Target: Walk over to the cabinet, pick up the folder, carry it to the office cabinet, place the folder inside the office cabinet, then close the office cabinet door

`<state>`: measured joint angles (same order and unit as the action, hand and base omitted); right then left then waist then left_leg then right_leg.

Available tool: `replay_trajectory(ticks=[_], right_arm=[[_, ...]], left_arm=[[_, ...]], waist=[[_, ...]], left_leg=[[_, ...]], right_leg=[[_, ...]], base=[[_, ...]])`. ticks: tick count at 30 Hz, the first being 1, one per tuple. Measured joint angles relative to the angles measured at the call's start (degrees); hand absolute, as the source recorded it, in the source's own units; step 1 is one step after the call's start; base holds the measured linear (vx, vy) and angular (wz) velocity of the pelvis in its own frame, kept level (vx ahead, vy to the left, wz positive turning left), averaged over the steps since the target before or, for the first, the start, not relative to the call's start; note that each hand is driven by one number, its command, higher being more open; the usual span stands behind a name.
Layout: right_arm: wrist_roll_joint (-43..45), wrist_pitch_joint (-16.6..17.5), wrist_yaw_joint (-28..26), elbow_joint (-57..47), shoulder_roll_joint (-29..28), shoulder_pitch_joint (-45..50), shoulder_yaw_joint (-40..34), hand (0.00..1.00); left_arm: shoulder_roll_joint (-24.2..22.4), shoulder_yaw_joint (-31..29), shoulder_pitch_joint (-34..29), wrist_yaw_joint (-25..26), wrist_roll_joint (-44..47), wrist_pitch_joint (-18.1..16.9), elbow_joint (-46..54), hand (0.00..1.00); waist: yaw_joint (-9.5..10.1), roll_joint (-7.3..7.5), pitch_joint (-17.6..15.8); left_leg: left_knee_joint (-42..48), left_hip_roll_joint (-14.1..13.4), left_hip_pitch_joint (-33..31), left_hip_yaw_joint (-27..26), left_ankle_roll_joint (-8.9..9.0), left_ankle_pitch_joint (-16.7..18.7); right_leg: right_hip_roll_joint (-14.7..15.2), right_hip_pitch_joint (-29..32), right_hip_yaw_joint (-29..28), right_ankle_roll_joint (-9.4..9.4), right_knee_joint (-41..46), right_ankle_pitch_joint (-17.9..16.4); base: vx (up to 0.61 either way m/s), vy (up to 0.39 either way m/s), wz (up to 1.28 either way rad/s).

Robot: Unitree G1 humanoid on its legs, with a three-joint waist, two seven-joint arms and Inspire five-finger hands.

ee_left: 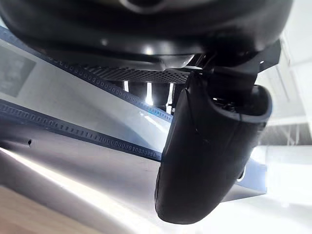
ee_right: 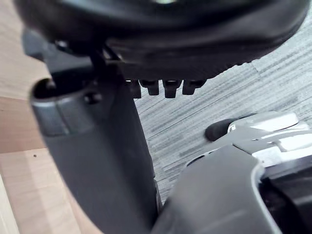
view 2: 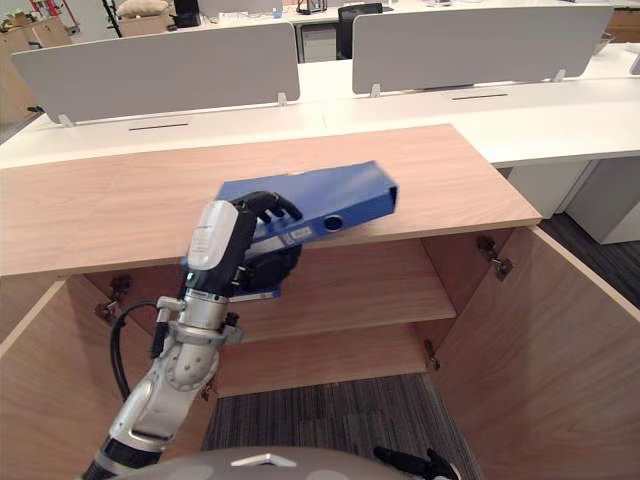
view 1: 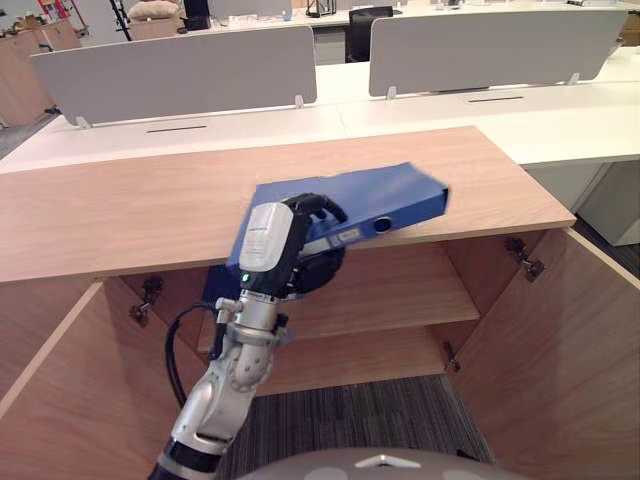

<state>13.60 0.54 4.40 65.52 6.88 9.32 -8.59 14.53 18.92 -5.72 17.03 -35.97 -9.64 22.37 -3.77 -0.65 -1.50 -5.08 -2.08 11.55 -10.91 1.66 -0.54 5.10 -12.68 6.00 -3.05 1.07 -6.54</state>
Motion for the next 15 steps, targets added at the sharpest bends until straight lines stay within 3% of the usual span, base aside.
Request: replay_trajectory(ticks=[6,9,15], right_arm=[[0.31,0.82,0.96,-1.47,0.18,0.04,1.36,1.00],[2.51,1.06,1.48,-3.56,0.30,0.34,2.73,1.00],[4.55,2.23,2.42,-7.54,-0.48,0.37,3.32,1.00]], left_arm=[[-2.81,5.23,0.36,-0.09,11.65,-1.89,5.00,0.00],[-3.87,5.59,0.43,0.37,18.12,-2.29,5.68,0.00],[-4.75,5.59,0.43,1.28,32.35,-2.61,8.93,0.00]], waist=[[-0.08,-0.62,0.43],[-0.09,-1.28,0.92],[0.07,-1.11,1.19]], left_leg=[[0.01,-0.11,-0.18,-0.78,-0.03,0.03],[0.02,-0.15,-0.43,-0.94,-0.06,0.02],[0.02,-0.26,-0.56,-0.87,-0.15,-0.03]], right_leg=[[-0.06,0.85,-1.02,-0.01,0.79,0.01],[-0.08,1.46,-1.34,-0.01,1.30,0.00],[-0.17,1.61,-1.37,-0.01,1.60,0.00]], base=[[-0.02,-0.006,-0.07],[-0.04,-0.010,-0.05],[-0.04,-0.016,0.00]])
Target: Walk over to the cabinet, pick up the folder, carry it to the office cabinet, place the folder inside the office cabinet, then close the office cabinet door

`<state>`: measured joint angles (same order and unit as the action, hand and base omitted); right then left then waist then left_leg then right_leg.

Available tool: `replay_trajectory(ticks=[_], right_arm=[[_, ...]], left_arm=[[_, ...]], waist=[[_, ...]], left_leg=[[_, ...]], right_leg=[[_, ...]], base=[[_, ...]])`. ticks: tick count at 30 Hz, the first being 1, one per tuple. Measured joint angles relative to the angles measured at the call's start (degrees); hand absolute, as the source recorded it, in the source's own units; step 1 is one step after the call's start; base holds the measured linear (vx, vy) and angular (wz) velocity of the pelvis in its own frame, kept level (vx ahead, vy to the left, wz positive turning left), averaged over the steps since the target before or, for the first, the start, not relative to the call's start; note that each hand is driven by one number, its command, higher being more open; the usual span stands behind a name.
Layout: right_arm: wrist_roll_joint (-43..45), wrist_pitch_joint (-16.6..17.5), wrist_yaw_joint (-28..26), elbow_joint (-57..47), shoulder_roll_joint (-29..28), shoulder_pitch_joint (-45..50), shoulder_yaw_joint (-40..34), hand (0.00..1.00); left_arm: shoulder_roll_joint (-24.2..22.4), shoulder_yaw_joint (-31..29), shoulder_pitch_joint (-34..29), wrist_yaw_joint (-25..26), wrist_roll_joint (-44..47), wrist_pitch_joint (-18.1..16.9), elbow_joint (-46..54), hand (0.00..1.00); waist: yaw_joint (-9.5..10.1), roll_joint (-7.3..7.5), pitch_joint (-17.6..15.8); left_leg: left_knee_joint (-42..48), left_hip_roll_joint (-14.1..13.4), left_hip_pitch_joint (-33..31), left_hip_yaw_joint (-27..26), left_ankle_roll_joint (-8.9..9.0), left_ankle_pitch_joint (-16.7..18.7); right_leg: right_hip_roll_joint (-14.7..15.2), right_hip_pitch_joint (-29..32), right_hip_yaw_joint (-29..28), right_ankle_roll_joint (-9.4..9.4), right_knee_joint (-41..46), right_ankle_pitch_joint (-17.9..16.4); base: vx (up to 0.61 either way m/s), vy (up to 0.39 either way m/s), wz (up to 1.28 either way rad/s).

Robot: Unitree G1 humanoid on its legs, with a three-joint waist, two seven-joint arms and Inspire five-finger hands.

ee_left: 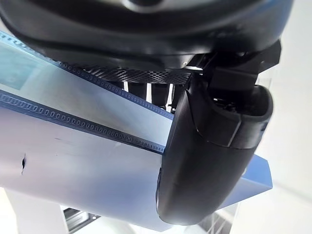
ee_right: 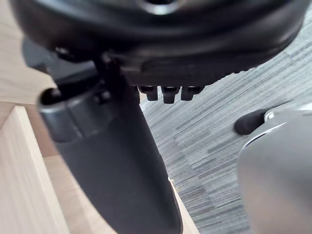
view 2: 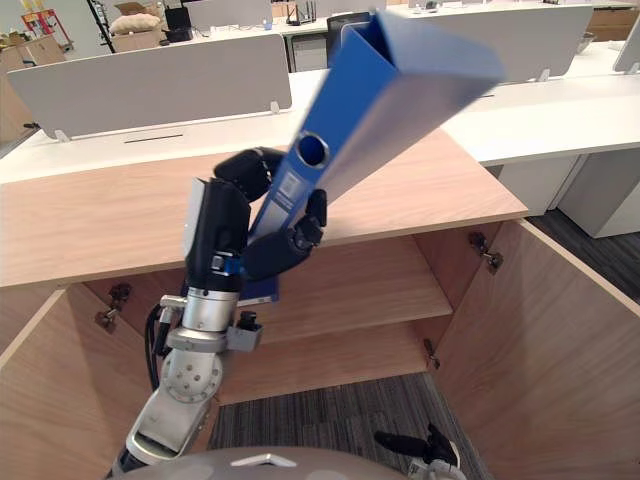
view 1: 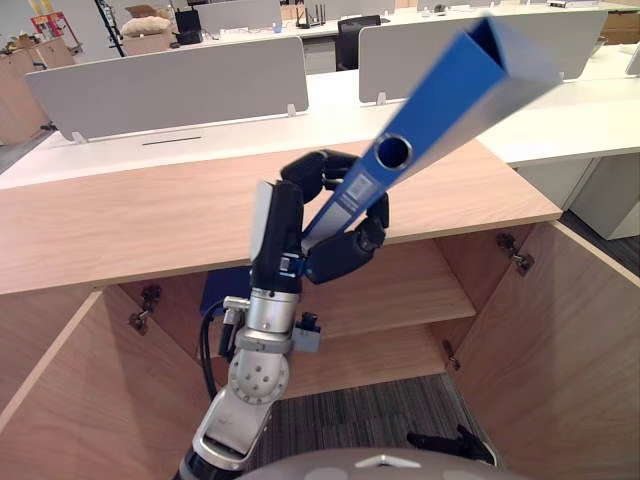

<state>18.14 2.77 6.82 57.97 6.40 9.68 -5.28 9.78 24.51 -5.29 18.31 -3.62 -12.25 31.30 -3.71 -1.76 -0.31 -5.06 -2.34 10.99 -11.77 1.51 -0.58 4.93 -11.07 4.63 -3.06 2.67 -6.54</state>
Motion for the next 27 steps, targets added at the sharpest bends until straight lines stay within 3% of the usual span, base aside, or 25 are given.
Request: replay_trajectory(ticks=[9,13,20,27], right_arm=[[2.24,0.71,0.17,-16.26,-3.70,0.74,-0.16,1.00],[2.27,2.08,0.80,-26.86,-4.97,2.41,-0.32,1.00],[3.82,3.34,1.61,-42.92,-8.35,4.87,-2.59,1.00],[4.74,6.13,2.36,-58.60,-10.11,7.17,-2.62,1.00]], left_arm=[[-1.60,-1.45,-0.50,-8.02,24.31,-1.65,3.62,0.00],[-3.59,-3.52,-4.78,-12.55,33.64,-1.62,4.26,0.00],[-3.94,-6.56,-11.71,-14.43,40.21,-0.32,3.18,0.00],[-5.02,-10.47,-14.70,-14.85,41.24,1.12,-0.34,0.00]], waist=[[0.12,0.75,-0.07],[0.12,0.91,-0.18],[0.11,0.67,-0.73],[0.01,1.06,-1.87]], left_leg=[[0.51,0.02,-1.01,0.00,-0.13,0.04],[0.61,0.14,-1.16,-0.02,-0.49,0.17],[0.40,0.23,-1.70,0.04,-0.80,0.17],[0.51,0.28,-1.73,0.01,-0.78,0.25]], right_leg=[[0.06,1.04,-0.24,-0.48,0.71,0.29],[0.21,1.18,-0.32,-0.65,0.70,0.40],[0.23,1.97,-0.37,-0.77,0.54,0.45],[0.35,1.87,-0.43,-0.91,0.43,0.52]], base=[[-0.01,-0.003,0.00],[-0.04,-0.005,0.00],[-0.03,-0.009,0.00],[0.00,0.000,0.00]])
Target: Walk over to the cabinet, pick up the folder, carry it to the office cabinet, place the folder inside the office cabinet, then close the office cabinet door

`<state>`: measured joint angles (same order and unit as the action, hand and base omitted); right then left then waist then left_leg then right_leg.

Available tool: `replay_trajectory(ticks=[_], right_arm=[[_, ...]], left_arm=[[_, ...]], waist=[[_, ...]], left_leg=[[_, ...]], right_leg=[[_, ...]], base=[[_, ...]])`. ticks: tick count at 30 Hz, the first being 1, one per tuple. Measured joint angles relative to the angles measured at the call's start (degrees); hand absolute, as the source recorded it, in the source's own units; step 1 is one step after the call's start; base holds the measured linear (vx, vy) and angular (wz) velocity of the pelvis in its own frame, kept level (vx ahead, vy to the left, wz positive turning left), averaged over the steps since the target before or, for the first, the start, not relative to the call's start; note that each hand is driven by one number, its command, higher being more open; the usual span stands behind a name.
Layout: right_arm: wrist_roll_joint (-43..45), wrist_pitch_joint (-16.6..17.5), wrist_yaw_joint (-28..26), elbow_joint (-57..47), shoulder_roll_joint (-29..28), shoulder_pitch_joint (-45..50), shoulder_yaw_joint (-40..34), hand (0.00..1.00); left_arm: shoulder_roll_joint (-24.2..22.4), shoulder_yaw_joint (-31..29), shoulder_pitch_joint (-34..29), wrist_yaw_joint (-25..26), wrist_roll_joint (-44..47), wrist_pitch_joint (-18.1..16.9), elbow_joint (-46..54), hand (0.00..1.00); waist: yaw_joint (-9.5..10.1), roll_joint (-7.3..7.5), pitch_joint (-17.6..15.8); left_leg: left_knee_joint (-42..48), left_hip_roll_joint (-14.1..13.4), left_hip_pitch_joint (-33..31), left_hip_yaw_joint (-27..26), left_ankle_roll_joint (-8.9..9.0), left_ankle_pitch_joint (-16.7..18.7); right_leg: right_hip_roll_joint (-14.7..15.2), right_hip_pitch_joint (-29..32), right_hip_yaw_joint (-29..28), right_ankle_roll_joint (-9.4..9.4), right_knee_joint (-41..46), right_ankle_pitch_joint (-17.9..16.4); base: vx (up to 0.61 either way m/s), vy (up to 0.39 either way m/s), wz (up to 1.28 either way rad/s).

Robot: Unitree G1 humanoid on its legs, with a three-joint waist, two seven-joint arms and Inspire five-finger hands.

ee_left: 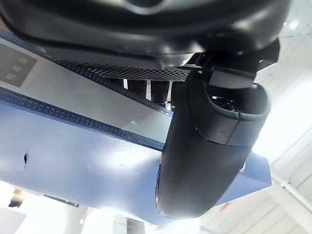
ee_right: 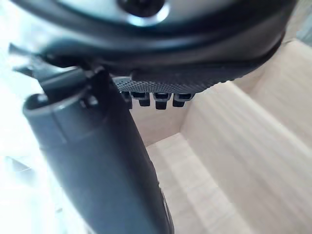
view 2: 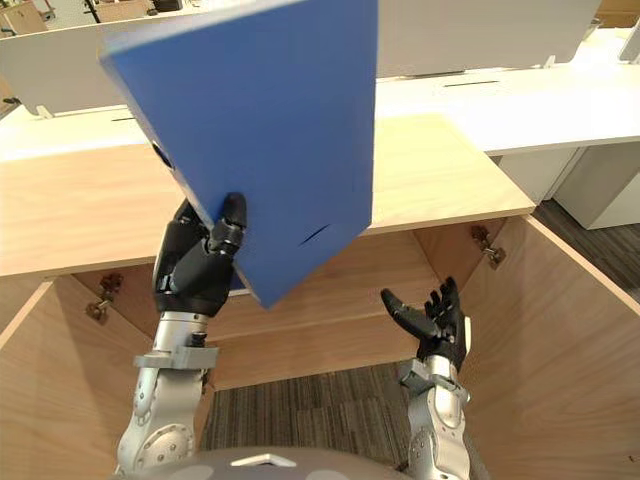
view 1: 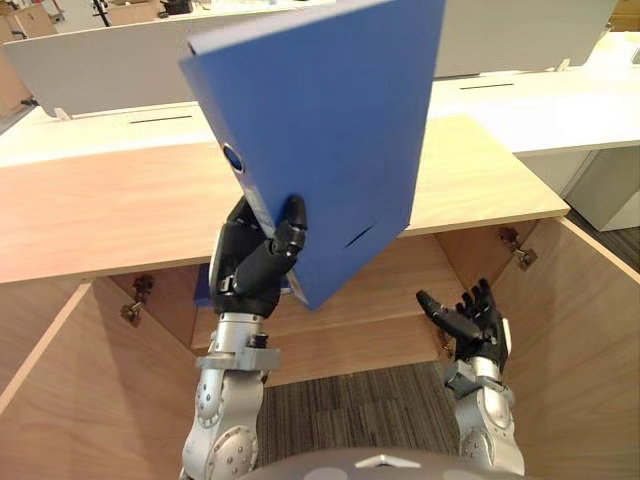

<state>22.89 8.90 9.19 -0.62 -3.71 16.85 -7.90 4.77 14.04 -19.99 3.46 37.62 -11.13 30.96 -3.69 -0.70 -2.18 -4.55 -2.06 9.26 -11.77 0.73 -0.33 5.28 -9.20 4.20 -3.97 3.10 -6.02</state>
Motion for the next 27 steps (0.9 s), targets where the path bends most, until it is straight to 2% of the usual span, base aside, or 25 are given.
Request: replay_trajectory(ticks=[3,9,13,17,27], right_arm=[[-0.05,1.34,-0.29,-5.87,-0.01,0.00,0.11,1.00],[-0.14,1.44,-2.35,-14.03,0.85,-0.76,0.16,1.00],[-0.16,1.45,-3.80,-15.58,3.31,-3.59,0.36,1.00],[-0.15,1.71,-6.48,-16.42,7.31,-8.29,1.21,1.00],[-0.32,1.98,-12.37,-16.29,14.28,-13.64,4.43,1.00]], left_arm=[[-0.41,-0.88,-0.47,-0.86,0.01,0.02,-0.28,0.00],[-0.42,-1.52,-0.47,-5.33,0.04,0.10,-3.58,0.00],[1.64,-1.40,-0.44,-8.60,0.01,0.79,-5.92,0.00],[4.27,-1.41,-0.42,-10.80,0.04,3.19,-9.18,0.00],[7.77,-2.76,5.34,-14.43,0.86,3.25,-10.30,0.00]], waist=[[0.00,-0.23,-0.32],[0.05,-0.74,-0.45],[0.04,-0.89,-0.43],[0.03,-0.90,-0.50],[0.41,-0.69,-0.64]], left_leg=[[0.02,0.00,0.06,-0.05,-0.01,0.04],[0.19,0.07,0.37,-0.50,-0.03,0.09],[0.31,0.20,0.47,-0.95,-0.03,0.09],[0.43,0.17,0.48,-1.29,-0.03,0.09],[0.98,0.47,0.26,-1.28,-0.46,0.36]], right_leg=[[0.14,-0.01,-0.07,-0.18,0.00,0.09],[0.28,-0.01,-0.62,-0.37,0.01,0.17],[0.23,0.07,-1.12,-0.50,0.01,0.26],[0.18,0.16,-1.48,-0.71,0.01,0.45],[0.60,-0.04,-1.54,-1.18,0.16,0.75]], base=[[-0.02,-0.007,0.00],[-0.04,-0.011,-0.04],[-0.02,-0.007,-0.06],[-0.03,-0.016,-0.04],[-0.01,-0.002,0.00]])
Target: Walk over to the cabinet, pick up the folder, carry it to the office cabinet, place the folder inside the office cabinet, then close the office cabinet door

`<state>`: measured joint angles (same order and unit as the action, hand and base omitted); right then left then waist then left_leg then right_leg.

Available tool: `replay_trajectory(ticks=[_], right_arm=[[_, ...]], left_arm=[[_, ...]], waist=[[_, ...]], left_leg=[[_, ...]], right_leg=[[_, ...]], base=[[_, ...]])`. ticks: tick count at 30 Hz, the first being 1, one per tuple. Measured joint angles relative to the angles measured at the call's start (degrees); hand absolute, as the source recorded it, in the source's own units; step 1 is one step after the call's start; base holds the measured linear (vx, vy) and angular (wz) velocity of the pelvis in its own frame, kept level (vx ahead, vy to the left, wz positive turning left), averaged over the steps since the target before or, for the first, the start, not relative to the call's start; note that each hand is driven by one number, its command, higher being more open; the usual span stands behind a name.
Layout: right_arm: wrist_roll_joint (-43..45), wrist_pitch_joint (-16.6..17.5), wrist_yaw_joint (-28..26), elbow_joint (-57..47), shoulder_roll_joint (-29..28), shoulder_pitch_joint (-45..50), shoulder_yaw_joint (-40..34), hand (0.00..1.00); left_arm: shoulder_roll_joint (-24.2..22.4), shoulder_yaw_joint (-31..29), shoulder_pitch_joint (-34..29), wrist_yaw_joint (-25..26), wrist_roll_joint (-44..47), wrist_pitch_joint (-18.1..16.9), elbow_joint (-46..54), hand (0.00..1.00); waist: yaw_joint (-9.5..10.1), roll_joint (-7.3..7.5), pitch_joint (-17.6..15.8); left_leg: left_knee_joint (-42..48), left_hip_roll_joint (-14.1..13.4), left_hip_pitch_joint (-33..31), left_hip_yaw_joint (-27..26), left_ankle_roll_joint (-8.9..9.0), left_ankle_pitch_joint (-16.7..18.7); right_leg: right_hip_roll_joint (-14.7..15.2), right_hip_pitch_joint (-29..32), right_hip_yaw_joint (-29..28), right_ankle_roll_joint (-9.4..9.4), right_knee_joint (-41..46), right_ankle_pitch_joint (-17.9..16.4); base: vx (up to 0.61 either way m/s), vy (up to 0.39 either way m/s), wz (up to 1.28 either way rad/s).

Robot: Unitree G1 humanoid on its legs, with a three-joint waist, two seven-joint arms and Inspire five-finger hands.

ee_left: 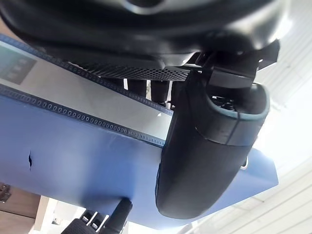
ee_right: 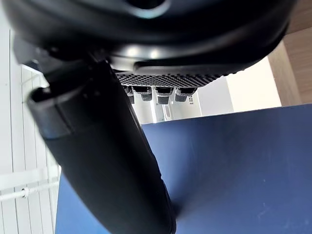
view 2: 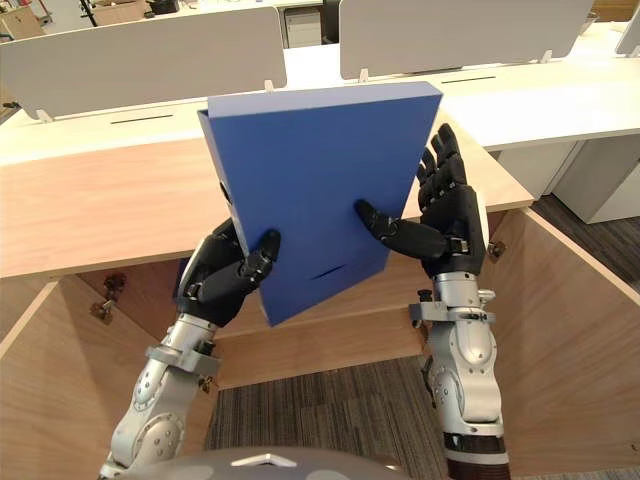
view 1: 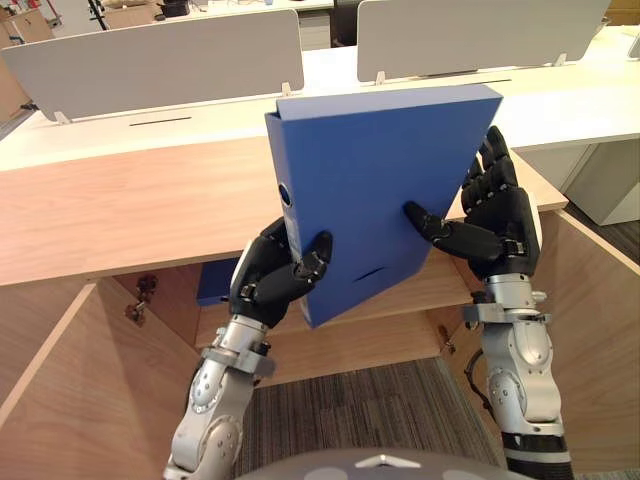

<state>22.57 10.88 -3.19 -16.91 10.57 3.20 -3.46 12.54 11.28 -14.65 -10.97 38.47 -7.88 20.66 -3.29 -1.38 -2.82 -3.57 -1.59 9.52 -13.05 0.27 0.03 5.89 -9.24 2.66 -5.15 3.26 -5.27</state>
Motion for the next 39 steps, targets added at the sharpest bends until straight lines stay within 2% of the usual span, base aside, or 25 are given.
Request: replay_trajectory(ticks=[11,12,20,27,30,31,39], right_arm=[[0.02,-0.77,-5.50,7.84,3.56,-3.45,2.37,1.00],[0.03,-0.91,-5.66,8.38,3.65,-3.82,2.39,0.00],[2.07,-1.13,-8.64,11.93,5.42,-6.58,2.75,0.00],[2.69,-1.12,-8.53,13.50,5.37,-8.19,2.79,0.00],[3.64,-0.77,-10.37,12.91,5.27,-8.32,3.22,0.00],[3.65,-0.40,-10.74,11.81,5.26,-8.38,4.63,0.00],[-0.40,-0.25,-7.36,11.11,0.96,-8.84,4.85,0.00]], left_arm=[[2.81,-1.44,6.90,-3.44,1.55,-0.02,-2.92,0.00],[2.82,-1.42,7.26,-3.53,1.56,-0.02,-3.17,0.00],[2.82,-2.61,9.42,-3.13,2.26,-0.02,-5.31,0.00],[2.77,-3.31,9.45,-2.59,1.94,-0.39,-5.76,0.00],[2.45,-4.53,10.32,-0.96,1.29,-0.43,-5.92,0.00],[2.22,-5.01,11.02,-0.38,0.71,-0.43,-6.20,1.00],[-2.61,-6.03,11.13,4.28,-8.34,-2.17,-5.58,1.00]], waist=[[0.03,0.32,-0.19],[0.01,0.32,-0.19],[-0.05,0.57,-0.21],[-0.06,1.42,-0.08],[-0.05,1.85,0.09],[-0.04,1.97,0.04],[0.26,2.82,0.52]], left_leg=[[0.11,0.21,0.01,0.15,-0.16,-0.08],[0.11,0.22,0.01,0.15,-0.17,-0.09],[0.10,0.26,0.01,0.32,-0.26,-0.15],[0.00,0.33,-0.05,0.46,-0.54,-0.57],[-0.10,0.37,-0.28,0.82,-0.56,-0.86],[-0.21,0.37,-0.29,0.94,-0.55,-1.02],[-1.15,0.88,-0.34,1.80,-0.71,-1.84]], right_leg=[[0.14,-0.01,0.11,-0.02,0.23,0.02],[0.15,-0.01,0.11,-0.02,0.23,0.02],[0.16,0.07,0.21,0.03,0.50,0.05],[0.18,0.13,0.29,0.31,0.57,0.23],[0.18,0.25,0.54,0.39,0.57,0.28],[0.18,0.26,0.65,0.43,0.56,0.30],[0.56,0.25,1.51,0.49,0.47,0.31]], base=[[-0.02,-0.008,0.00],[0.00,0.000,0.00],[0.00,0.000,0.00],[0.00,0.000,0.00],[0.00,0.000,0.05],[0.00,0.000,0.05],[-0.01,-0.007,0.06]])
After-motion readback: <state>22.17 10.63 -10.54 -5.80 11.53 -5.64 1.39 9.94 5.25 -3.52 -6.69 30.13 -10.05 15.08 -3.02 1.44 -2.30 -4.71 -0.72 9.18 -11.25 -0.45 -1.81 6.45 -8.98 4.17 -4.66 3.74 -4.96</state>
